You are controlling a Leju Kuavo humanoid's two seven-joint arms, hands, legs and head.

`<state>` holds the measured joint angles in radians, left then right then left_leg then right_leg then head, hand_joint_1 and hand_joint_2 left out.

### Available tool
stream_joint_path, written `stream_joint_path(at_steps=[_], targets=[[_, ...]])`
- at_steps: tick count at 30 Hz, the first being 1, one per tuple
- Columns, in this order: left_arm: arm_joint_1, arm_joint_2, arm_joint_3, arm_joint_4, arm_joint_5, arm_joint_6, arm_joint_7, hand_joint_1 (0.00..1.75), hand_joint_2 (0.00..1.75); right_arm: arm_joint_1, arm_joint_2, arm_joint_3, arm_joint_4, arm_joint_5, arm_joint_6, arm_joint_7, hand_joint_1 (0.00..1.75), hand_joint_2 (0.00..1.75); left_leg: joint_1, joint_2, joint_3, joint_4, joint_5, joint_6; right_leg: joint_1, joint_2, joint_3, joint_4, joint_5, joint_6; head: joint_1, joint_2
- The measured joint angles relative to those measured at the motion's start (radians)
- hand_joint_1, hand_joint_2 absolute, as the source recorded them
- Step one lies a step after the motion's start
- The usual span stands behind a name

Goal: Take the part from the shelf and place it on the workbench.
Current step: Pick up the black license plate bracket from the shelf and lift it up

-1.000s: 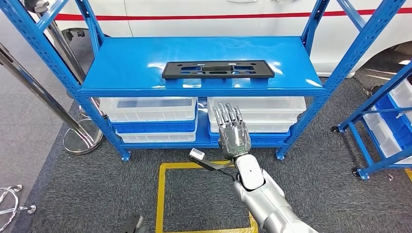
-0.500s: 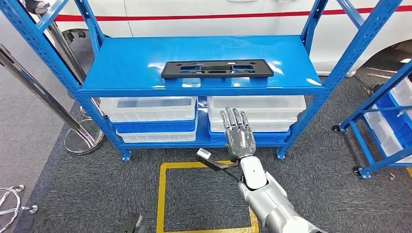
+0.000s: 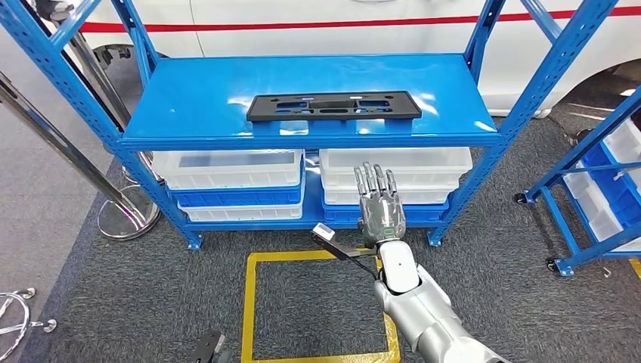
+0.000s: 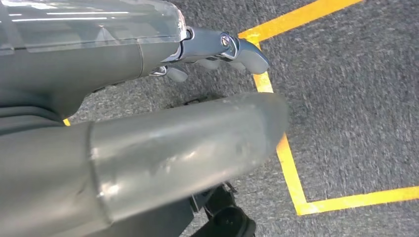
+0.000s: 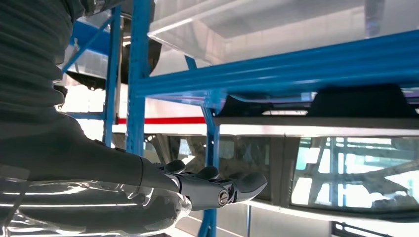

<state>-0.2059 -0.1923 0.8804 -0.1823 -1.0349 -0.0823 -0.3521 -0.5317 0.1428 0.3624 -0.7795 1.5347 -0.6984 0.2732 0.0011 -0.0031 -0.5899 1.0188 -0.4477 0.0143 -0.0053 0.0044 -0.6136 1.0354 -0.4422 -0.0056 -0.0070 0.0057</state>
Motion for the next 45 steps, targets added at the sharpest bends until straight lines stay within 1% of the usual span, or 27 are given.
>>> stream_joint_path(at_steps=[2, 3, 4, 6, 7, 8, 9, 11, 13, 16, 18, 20, 22, 23, 24, 26, 27, 29, 33, 35, 37, 38, 39, 40, 42, 44, 45], targets=[[0.001, -0.001, -0.003, 0.0, -0.003, 0.002, 0.0, 0.0, 0.0, 0.004, -0.007, 0.0, -0.024, 0.0, 0.0, 0.001, 0.0, 1.75, 0.005, 0.001, 0.004, -0.009, 0.006, 0.008, -0.001, -0.001, -0.001, 0.006, -0.007, 0.012, 0.0, 0.0], [0.0, -0.002, -0.004, 0.0, -0.004, 0.002, -0.001, 0.0, 0.0, 0.004, -0.01, 0.0, -0.036, 0.0, 0.0, -0.001, 0.0, 1.75, 0.008, 0.002, 0.006, -0.015, 0.01, 0.015, -0.001, -0.001, -0.011, 0.029, -0.023, 0.017, 0.0, 0.0], [-0.001, -0.002, -0.006, 0.0, -0.006, 0.003, -0.001, 0.0, 0.0, 0.005, -0.014, 0.0, -0.047, 0.0, 0.0, -0.004, 0.0, 1.75, 0.011, 0.004, 0.008, -0.019, 0.012, 0.019, -0.002, -0.001, -0.031, 0.072, -0.049, 0.021, 0.0, 0.0], [-0.003, -0.004, -0.007, 0.0, -0.008, 0.003, -0.002, 0.0, 0.0, 0.011, -0.021, -0.003, -0.063, 0.0, 0.0, -0.012, 0.0, 1.75, 0.01, 0.004, 0.009, -0.02, 0.012, 0.025, -0.004, -0.001, -0.091, 0.197, -0.108, 0.028, 0.0, 0.0], [-0.002, -0.004, -0.008, 0.0, -0.009, 0.003, -0.002, 0.0, 0.0, 0.016, -0.023, -0.005, -0.068, 0.0, 0.0, -0.015, 0.0, 1.75, 0.01, 0.004, 0.009, -0.019, 0.011, 0.025, -0.006, -0.001, -0.117, 0.245, -0.122, 0.031, 0.0, 0.0], [-0.002, -0.004, -0.008, 0.0, -0.009, 0.003, -0.002, 0.0, 0.0, 0.02, -0.025, -0.008, -0.073, 0.0, 0.0, -0.017, 0.0, 1.75, 0.01, 0.003, 0.009, -0.018, 0.01, 0.025, -0.008, -0.001, -0.128, 0.262, -0.117, 0.033, 0.0, 0.0], [-0.001, -0.004, -0.008, 0.0, -0.009, 0.003, -0.002, 0.0, 0.0, 0.023, -0.026, -0.009, -0.079, 0.0, 0.0, -0.018, 0.0, 1.75, 0.01, 0.003, 0.01, -0.016, 0.007, 0.023, -0.01, -0.002, -0.119, 0.241, -0.094, 0.033, 0.0, 0.0], [-0.001, -0.006, -0.009, 0.0, -0.01, 0.003, -0.002, 0.0, 0.0, 0.024, -0.027, -0.011, -0.09, 0.0, 0.0, -0.02, 0.0, 1.75, 0.011, 0.002, 0.013, -0.009, 0.0, 0.016, -0.013, -0.003, -0.06, 0.119, -0.029, 0.032, 0.0, 0.0], [-0.003, -0.007, -0.01, 0.0, -0.01, 0.003, -0.003, 0.0, 0.0, 0.023, -0.027, -0.011, -0.098, 0.0, 0.0, -0.021, 0.0, 1.75, 0.007, 0.002, 0.011, 0.0, -0.008, 0.006, -0.011, -0.004, -0.016, 0.025, 0.0, 0.025, 0.0, 0.0], [-0.004, -0.007, -0.012, 0.0, -0.01, 0.003, -0.004, 0.0, 0.0, 0.025, -0.028, -0.011, -0.104, 0.0, 0.0, -0.022, 0.0, 1.75, 0.005, 0.002, 0.009, 0.001, -0.014, -0.009, -0.008, -0.001, -0.01, 0.01, -0.004, 0.007, 0.0, 0.0], [-0.004, -0.007, -0.014, 0.0, -0.01, 0.003, -0.004, 0.0, 0.0, 0.024, -0.029, -0.011, -0.109, 0.0, -0.001, -0.023, 0.0, 1.75, 0.008, 0.002, 0.0, 0.028, -0.033, -0.018, -0.009, -0.001, -0.003, 0.005, -0.005, -0.006, 0.0, 0.0], [-0.005, -0.008, -0.015, -0.001, -0.01, 0.003, -0.005, 0.0, 0.0, 0.023, -0.029, -0.011, -0.112, 0.0, -0.001, -0.023, 0.0, 1.75, 0.01, 0.002, -0.048, 0.13, -0.082, -0.026, -0.009, -0.002, 0.004, 0.002, -0.009, -0.016, 0.0, 0.0], [-0.004, -0.008, -0.015, -0.001, -0.011, 0.003, -0.005, 0.0, 0.0, 0.025, -0.029, -0.011, -0.112, 0.0, 0.0, -0.023, 0.0, 1.75, 0.01, 0.002, -0.12, 0.261, -0.126, -0.03, -0.006, -0.003, 0.009, 0.003, -0.015, -0.022, 0.0, 0.0], [-0.003, -0.008, -0.015, -0.001, -0.011, 0.003, -0.005, 0.0, 0.0, 0.026, -0.029, -0.011, -0.112, 0.0, 0.0, -0.023, 0.0, 1.75, 0.01, 0.002, -0.144, 0.293, -0.125, -0.029, -0.004, -0.002, 0.013, 0.003, -0.018, -0.024, 0.0, 0.0], [-0.001, -0.008, -0.015, -0.001, -0.011, 0.003, -0.005, 0.0, 0.0, 0.026, -0.029, -0.011, -0.112, 0.0, 0.0, -0.022, 0.0, 1.75, 0.01, 0.002, -0.145, 0.281, -0.099, -0.026, -0.003, 0.0, 0.019, 0.003, -0.023, -0.024, 0.0, 0.0], [-0.002, -0.007, -0.015, -0.001, -0.011, 0.003, -0.007, 0.0, 0.0, 0.027, -0.028, -0.011, -0.112, 0.0, 0.0, -0.022, 0.0, 1.75, 0.006, 0.002, -0.098, 0.158, -0.016, -0.01, 0.0, 0.002, 0.036, 0.003, -0.036, -0.022, 0.0, 0.0], [-0.003, -0.007, -0.015, -0.001, -0.011, 0.003, -0.008, 0.0, 0.0, 0.026, -0.029, -0.011, -0.112, 0.0, 0.0, -0.021, 0.0, 1.75, 0.002, 0.003, -0.067, 0.091, 0.012, 0.0, 0.003, 0.002, 0.044, 0.002, -0.043, -0.019, 0.0, 0.0], [-0.005, -0.007, -0.016, -0.001, -0.011, 0.003, -0.009, 0.0, 0.0, 0.024, -0.029, -0.011, -0.112, 0.0, -0.001, -0.02, 0.0, 1.75, -0.005, 0.004, -0.029, 0.015, 0.021, 0.012, 0.002, 0.001, 0.053, 0.0, -0.05, -0.01, 0.0, 0.0], [-0.005, -0.008, -0.017, -0.001, -0.011, 0.003, -0.011, 0.0, 0.0, 0.024, -0.029, -0.011, -0.114, 0.0, -0.001, -0.019, 0.0, 1.75, -0.002, 0.0, 0.007, -0.02, 0.007, 0.026, -0.001, 0.0, 0.055, 0.026, -0.051, 0.013, 0.0, 0.0], [-0.006, -0.009, -0.017, -0.001, -0.011, 0.003, -0.013, 0.0, 0.0, 0.02, -0.029, -0.011, -0.116, 0.0, -0.001, -0.019, 0.0, 1.75, 0.001, 0.0, 0.029, -0.028, 0.001, 0.032, -0.005, 0.0, 0.009, 0.107, -0.078, 0.021, 0.001, 0.0], [-0.006, -0.009, -0.018, -0.001, -0.011, 0.003, -0.013, 0.0, 0.0, 0.022, -0.03, -0.011, -0.116, 0.0, -0.001, -0.018, 0.0, 1.75, 0.002, 0.0, 0.044, -0.029, -0.012, 0.034, -0.009, 0.0, -0.073, 0.217, -0.11, 0.03, 0.001, 0.0], [-0.006, -0.01, -0.018, -0.001, -0.011, 0.003, -0.013, 0.0, 0.0, 0.026, -0.031, -0.011, -0.116, 0.0, -0.001, -0.018, 0.0, 1.75, 0.003, -0.001, 0.053, -0.029, -0.021, 0.033, -0.011, -0.001, -0.107, 0.249, -0.115, 0.034, 0.001, 0.0], [-0.004, -0.01, -0.019, -0.001, -0.011, 0.003, -0.013, 0.0, 0.0, 0.029, -0.032, -0.011, -0.116, 0.0, -0.001, -0.018, 0.0, 1.75, 0.004, -0.002, 0.066, -0.028, -0.031, 0.031, -0.013, -0.001, -0.126, 0.248, -0.105, 0.037, 0.001, 0.0], [-0.002, -0.011, -0.019, -0.001, -0.011, 0.003, -0.013, 0.0, 0.0, 0.03, -0.033, -0.011, -0.116, 0.0, -0.001, -0.017, 0.0, 1.75, 0.006, -0.003, 0.08, -0.028, -0.043, 0.027, -0.015, -0.002, -0.13, 0.218, -0.08, 0.04, 0.001, 0.0], [0.0, -0.013, -0.02, -0.001, -0.011, 0.003, -0.013, 0.0, 0.0, 0.031, -0.034, -0.012, -0.116, 0.0, -0.001, -0.017, 0.0, 1.75, 0.009, -0.003, 0.112, -0.025, -0.071, 0.016, -0.019, -0.005, -0.109, 0.099, 0.015, 0.042, 0.001, 0.0], [-0.003, -0.015, -0.022, -0.001, -0.011, 0.003, -0.013, 0.0, 0.0, 0.032, -0.036, -0.015, -0.116, 0.0, -0.001, -0.017, 0.0, 1.75, 0.009, -0.003, 0.128, -0.026, -0.097, 0.002, -0.016, -0.007, -0.094, 0.02, 0.071, 0.03, 0.001, 0.0], [-0.004, -0.015, -0.022, -0.001, -0.011, 0.003, -0.013, 0.0, 0.0, 0.033, -0.038, -0.016, -0.118, 0.0, -0.001, -0.016, 0.0, 1.75, 0.008, -0.003, 0.132, -0.025, -0.103, -0.005, -0.014, -0.006, -0.093, 0.009, 0.072, 0.021, 0.001, 0.0]])
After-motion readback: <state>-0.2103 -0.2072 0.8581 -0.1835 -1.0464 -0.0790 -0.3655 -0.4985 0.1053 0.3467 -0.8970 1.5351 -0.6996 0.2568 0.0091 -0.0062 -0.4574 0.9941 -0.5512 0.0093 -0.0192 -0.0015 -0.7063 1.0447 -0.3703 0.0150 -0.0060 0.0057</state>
